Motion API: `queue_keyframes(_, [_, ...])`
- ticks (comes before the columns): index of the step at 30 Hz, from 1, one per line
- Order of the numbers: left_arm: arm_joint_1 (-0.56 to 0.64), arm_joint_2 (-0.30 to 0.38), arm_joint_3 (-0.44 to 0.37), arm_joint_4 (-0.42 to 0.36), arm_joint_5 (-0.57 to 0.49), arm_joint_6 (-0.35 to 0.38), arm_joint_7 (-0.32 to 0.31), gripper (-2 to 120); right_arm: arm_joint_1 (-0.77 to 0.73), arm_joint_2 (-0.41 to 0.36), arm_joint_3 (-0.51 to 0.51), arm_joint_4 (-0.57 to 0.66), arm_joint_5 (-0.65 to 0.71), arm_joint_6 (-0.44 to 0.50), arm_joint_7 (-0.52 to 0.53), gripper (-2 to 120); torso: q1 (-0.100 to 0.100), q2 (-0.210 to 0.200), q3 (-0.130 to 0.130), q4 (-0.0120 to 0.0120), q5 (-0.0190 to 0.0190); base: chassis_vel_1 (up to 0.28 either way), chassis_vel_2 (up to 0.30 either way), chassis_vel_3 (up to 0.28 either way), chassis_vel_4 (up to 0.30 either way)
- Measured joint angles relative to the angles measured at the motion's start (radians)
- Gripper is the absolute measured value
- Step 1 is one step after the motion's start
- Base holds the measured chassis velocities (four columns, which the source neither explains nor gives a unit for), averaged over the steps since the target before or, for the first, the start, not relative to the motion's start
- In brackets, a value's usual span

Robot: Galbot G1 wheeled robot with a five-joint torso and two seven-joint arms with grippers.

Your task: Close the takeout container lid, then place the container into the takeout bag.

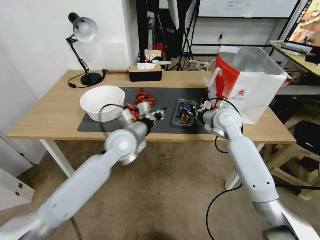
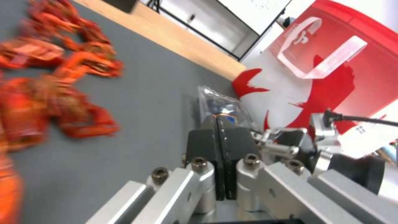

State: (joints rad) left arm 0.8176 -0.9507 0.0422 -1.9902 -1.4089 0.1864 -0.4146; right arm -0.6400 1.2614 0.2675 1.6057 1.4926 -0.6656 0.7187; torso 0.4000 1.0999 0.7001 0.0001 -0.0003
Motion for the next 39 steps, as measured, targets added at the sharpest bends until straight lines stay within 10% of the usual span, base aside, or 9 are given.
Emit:
queue_keyframes(15, [0.418,0.051,-0.121,0.015,0.652,-0.381,0.257,57,0.003,0.024,-0.004,-0.004,-0.012,0.019,-0.048,0,0.0,0.0,0.0,0.0001,0.0002,0.0,0.0,0.0,0.0])
queue_keyframes(27, [0.59,0.015,-0.186,0.052,0.897,-0.477,0.176,98,-0.008,0.026,-0.001,0.01,-0.018,0.029,-0.071,0,0.0,0.0,0.0,-0.0002,0.0002,0.0,0.0,0.0,0.0])
queue_keyframes(39, [0.645,-0.035,-0.223,0.057,0.925,-0.479,0.113,100,-0.023,0.001,0.003,0.114,0.006,0.085,-0.148,0,0.0,0.0,0.0,-0.0001,0.0004,0.0,0.0,0.0,0.0])
